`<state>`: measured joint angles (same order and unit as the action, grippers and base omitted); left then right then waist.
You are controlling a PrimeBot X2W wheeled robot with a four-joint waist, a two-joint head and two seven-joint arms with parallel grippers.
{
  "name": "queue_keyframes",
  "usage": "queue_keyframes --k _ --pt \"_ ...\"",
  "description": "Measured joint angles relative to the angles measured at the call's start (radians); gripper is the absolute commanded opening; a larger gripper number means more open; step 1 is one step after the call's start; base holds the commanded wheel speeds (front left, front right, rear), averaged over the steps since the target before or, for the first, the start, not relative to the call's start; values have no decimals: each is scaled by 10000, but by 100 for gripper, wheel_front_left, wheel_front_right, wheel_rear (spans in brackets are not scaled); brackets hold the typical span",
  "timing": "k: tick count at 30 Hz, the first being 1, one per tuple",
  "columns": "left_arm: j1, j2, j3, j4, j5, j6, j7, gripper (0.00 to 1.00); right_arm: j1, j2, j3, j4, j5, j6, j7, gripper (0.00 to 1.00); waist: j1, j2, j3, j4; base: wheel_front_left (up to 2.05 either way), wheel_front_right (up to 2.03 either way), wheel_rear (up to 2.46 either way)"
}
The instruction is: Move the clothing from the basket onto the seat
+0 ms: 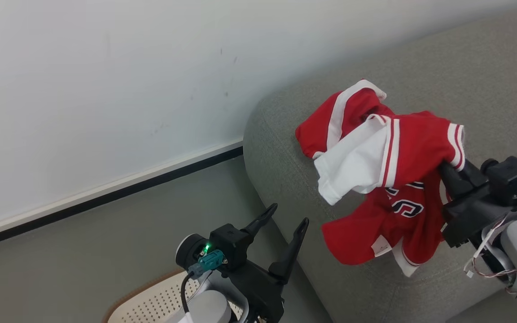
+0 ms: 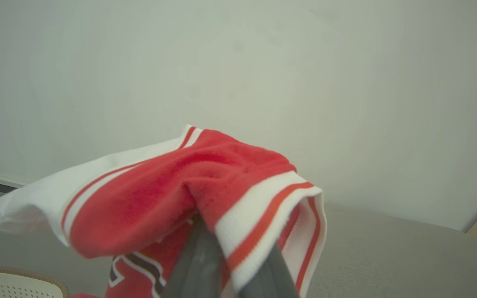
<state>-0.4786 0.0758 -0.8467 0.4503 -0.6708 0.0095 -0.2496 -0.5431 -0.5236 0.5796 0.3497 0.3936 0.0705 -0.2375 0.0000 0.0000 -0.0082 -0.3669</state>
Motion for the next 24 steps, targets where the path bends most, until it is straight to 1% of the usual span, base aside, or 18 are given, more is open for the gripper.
queue_keyframes --k 5,12,15,20,24 --pt "-11 29 -69 -451 242 92 -2 100 -214 -226 -376 -73 261 2 219 0 0 1 376 90 0 0 0" --pt "-299 259 -305 -905 794 173 -2 100 -1694 -646 -938 -42 474 69 635 0 0 1 1124 380 0 0 0" --pt "-610 389 -341 -1141 1081 174 -2 100 -2499 -700 -1233 284 633 98 894 0 3 1 1504 540 0 0 0" --pt "-1140 493 -437 -1448 1383 186 13 100 -3768 -1062 -1804 1118 897 104 1287 0 3 1 2185 827 0 0 0" --pt "-1570 512 -462 -1708 1687 230 113 100 -4559 -1154 -2004 1710 1007 104 1549 0 3 2 2752 1055 0 0 0"
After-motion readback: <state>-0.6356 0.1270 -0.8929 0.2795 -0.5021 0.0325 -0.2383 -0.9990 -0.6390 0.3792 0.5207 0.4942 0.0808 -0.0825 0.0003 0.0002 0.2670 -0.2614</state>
